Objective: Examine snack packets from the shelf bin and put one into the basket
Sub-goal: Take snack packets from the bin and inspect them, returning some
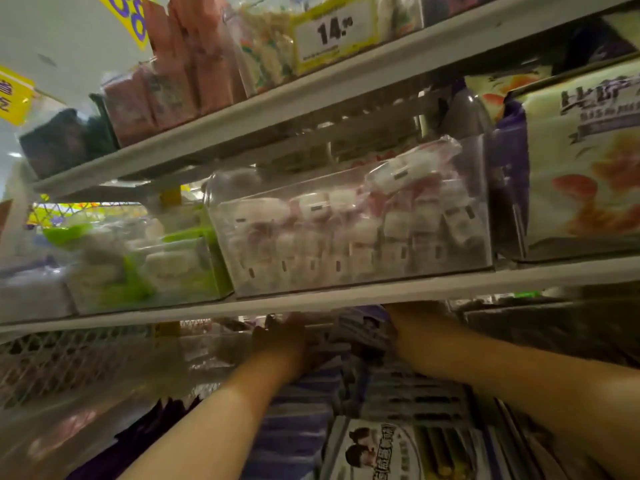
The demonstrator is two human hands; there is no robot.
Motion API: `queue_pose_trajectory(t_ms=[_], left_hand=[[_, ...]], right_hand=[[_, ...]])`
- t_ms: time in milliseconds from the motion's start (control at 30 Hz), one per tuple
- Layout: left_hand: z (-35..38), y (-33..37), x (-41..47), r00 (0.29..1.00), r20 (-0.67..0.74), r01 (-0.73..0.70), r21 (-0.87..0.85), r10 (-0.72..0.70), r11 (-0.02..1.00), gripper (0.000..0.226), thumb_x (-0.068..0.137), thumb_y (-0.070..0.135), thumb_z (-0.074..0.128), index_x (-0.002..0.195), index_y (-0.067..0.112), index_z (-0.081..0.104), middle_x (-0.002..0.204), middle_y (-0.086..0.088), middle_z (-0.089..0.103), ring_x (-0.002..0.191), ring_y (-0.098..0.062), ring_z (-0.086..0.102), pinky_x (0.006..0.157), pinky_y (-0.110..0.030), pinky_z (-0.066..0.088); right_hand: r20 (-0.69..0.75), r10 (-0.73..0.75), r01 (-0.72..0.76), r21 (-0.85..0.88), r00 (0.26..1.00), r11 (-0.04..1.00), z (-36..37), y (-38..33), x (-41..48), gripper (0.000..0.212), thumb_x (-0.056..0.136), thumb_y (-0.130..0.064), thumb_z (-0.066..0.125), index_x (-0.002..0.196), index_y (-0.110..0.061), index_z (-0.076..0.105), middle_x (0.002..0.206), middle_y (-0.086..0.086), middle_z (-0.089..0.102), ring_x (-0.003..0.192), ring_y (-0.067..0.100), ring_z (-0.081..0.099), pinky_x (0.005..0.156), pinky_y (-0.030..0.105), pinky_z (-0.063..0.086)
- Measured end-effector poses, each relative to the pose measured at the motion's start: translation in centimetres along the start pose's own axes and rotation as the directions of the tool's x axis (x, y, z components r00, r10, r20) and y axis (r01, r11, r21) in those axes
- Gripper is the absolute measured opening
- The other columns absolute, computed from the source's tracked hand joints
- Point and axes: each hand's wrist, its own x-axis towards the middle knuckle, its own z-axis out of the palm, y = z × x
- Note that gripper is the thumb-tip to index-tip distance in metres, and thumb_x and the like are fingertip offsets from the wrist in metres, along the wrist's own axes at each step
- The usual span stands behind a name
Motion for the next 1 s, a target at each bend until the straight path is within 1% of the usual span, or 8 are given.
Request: queue_pose_trajectory(t_ms=[100,200,300,400,467,633,800,1000], left_hand=[[0.1,-0.2,0.0,0.995,-0.090,0.039,-0.004,-0.039,0.999,0.034,0.101,0.029,0.039,0.127,0.017,0.057,0.133,-0.012,0.057,0.122,-0.032,0.053,0.097,-0.039,0.042],[-0.1,-0.8,-0.9,0.972,-0.230,0.015,-0.175,-0.056,0.985,0.026,0.100,0.024,0.039,0.114,0.022,0.062,0.122,-0.010,0.063,0.114,-0.029,0.057,0.082,-0.034,0.041],[-0.5,-2.0,-2.9,0.937,-0.345,-0.065,-0.302,-0.045,0.951,0.023,0.100,0.020,0.046,0.115,0.019,0.062,0.112,-0.007,0.067,0.104,-0.026,0.061,0.073,-0.027,0.036],[-0.7,-3.4,-5.7,0.903,-0.429,-0.205,-0.427,0.002,0.881,0.015,0.098,0.018,0.052,0.101,0.020,0.067,0.095,0.005,0.065,0.093,-0.015,0.062,0.071,-0.019,0.036],[-1.1,-4.4,-7.7,0.866,-0.499,-0.276,-0.435,0.025,0.857,0.012,0.094,0.012,0.060,0.093,0.019,0.070,0.089,0.011,0.063,0.083,-0.003,0.059,0.067,-0.010,0.036],[-1.5,-6.9,-11.9,0.778,-0.626,-0.333,-0.482,-0.053,0.811,0.018,0.087,0.002,0.068,0.094,0.017,0.074,0.096,0.011,0.073,0.089,-0.001,0.066,0.078,-0.019,0.049],[-2.0,-8.2,-14.8,0.734,-0.669,-0.351,-0.518,-0.114,0.780,0.021,0.090,0.003,0.062,0.101,0.019,0.071,0.103,0.016,0.071,0.098,0.006,0.064,0.082,-0.001,0.041],[-3.6,-9.2,-18.3,0.636,-0.724,-0.289,-0.544,-0.267,0.788,0.015,0.096,0.010,0.054,0.094,0.023,0.061,0.086,0.011,0.069,0.076,-0.014,0.067,0.068,-0.025,0.051]], right_hand=[[-0.038,0.019,-0.018,0.007,0.999,1.000,0.8,0.1,-0.1,0.011,0.098,-0.010,0.041,0.106,-0.017,0.039,0.088,-0.001,0.047,0.074,0.011,0.048,0.058,0.016,0.041],[-0.044,0.013,-0.009,0.090,0.999,0.996,1.1,0.1,0.1,0.020,0.099,-0.008,0.038,0.084,-0.021,0.035,0.074,-0.007,0.034,0.062,0.002,0.029,0.044,0.010,0.031],[-0.044,-0.028,0.030,0.056,0.999,0.998,1.3,0.1,0.4,0.010,0.099,-0.012,0.040,0.105,-0.018,0.044,0.087,-0.003,0.047,0.070,0.003,0.040,0.054,0.006,0.031],[0.000,-0.053,0.053,0.018,0.999,0.998,1.4,-0.4,1.1,0.030,0.096,-0.010,0.043,0.126,-0.013,0.044,0.116,0.012,0.056,0.097,0.022,0.055,0.082,0.031,0.050],[0.035,-0.042,0.043,-0.012,0.998,0.999,1.5,-1.4,1.7,0.032,0.098,-0.009,0.043,0.129,-0.010,0.047,0.121,0.016,0.056,0.105,0.028,0.056,0.092,0.036,0.050],[0.139,-0.067,0.079,-0.079,0.988,0.994,2.6,-3.7,3.3,0.027,0.100,-0.014,0.042,0.123,-0.006,0.053,0.120,0.017,0.060,0.103,0.030,0.057,0.092,0.040,0.048],[0.188,-0.162,0.166,-0.002,0.969,0.986,2.8,-4.4,2.8,0.047,0.099,-0.019,0.048,0.143,-0.023,0.035,0.127,0.009,0.053,0.103,0.020,0.053,0.092,0.034,0.047],[0.185,-0.221,0.242,-0.102,0.958,0.965,0.5,-5.1,-0.3,0.046,0.099,-0.015,0.043,0.142,-0.029,0.040,0.130,-0.002,0.054,0.108,0.011,0.056,0.094,0.021,0.046]])
